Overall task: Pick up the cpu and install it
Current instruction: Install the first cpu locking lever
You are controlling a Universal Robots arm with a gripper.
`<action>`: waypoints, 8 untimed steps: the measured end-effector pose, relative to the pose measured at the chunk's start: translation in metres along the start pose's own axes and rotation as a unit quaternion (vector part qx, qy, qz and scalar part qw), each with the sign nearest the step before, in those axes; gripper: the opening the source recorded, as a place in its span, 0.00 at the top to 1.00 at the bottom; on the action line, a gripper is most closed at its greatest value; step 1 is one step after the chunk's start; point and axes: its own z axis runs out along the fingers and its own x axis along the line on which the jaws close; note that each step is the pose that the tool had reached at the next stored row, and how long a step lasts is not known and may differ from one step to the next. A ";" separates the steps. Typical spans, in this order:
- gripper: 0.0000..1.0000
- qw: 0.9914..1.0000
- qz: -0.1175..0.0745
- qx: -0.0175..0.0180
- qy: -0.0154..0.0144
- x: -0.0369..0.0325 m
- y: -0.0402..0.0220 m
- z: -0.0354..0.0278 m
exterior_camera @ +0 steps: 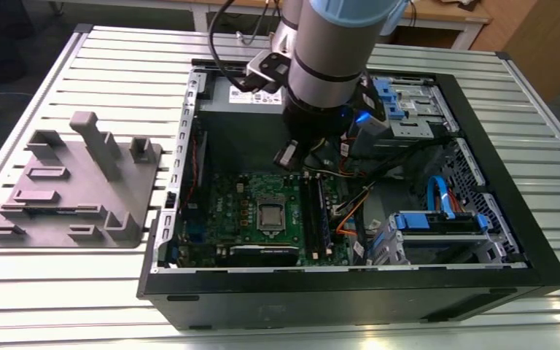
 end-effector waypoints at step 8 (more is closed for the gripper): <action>0.90 1.000 0.000 0.000 0.000 0.0046 0.0016 0.0010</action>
